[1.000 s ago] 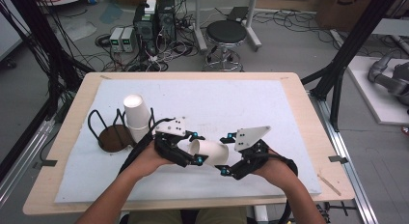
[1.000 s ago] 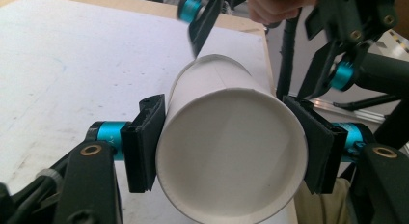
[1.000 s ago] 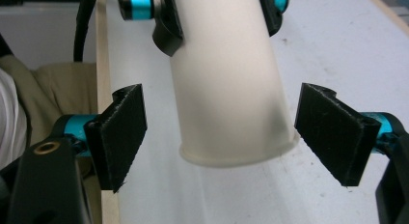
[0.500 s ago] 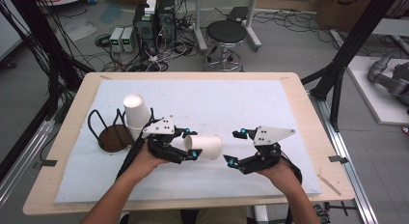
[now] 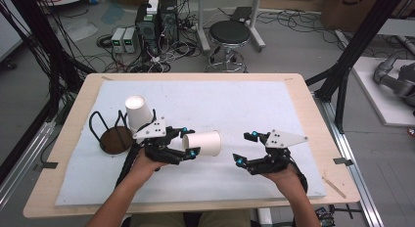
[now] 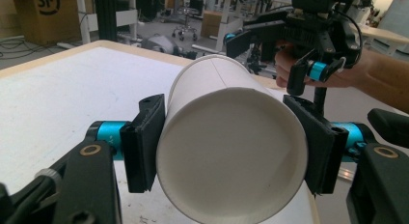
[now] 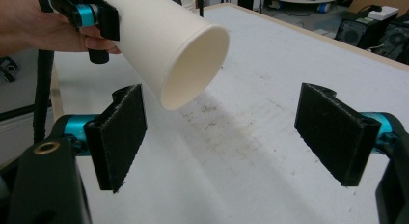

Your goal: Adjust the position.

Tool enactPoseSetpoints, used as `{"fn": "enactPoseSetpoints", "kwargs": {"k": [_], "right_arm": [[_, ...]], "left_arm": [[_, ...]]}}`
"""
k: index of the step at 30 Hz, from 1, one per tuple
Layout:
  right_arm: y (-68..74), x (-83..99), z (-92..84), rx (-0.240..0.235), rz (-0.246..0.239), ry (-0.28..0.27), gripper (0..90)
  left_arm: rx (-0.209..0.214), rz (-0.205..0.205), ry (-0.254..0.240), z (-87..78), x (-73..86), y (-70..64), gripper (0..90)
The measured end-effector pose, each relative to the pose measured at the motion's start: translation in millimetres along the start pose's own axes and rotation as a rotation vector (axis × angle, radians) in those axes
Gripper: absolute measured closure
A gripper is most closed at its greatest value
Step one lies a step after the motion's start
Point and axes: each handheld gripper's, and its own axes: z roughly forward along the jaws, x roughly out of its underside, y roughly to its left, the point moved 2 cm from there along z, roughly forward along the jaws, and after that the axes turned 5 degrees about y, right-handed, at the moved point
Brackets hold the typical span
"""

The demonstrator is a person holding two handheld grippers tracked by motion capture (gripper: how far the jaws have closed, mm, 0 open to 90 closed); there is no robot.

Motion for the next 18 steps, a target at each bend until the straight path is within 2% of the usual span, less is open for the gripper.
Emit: {"fn": "enactPoseSetpoints", "kwargs": {"k": [9,18], "right_arm": [[0.0,9.0,5.1,-0.021,0.02,0.001,19.1],[4.7,8.8,13.5,-0.092,0.021,0.009,19.1]], "left_arm": [[0.032,0.017,-0.046,0.6,0.6,-4.1,34.4],[0.086,0.033,-0.062,3.1,1.2,-9.5,34.5]]}}
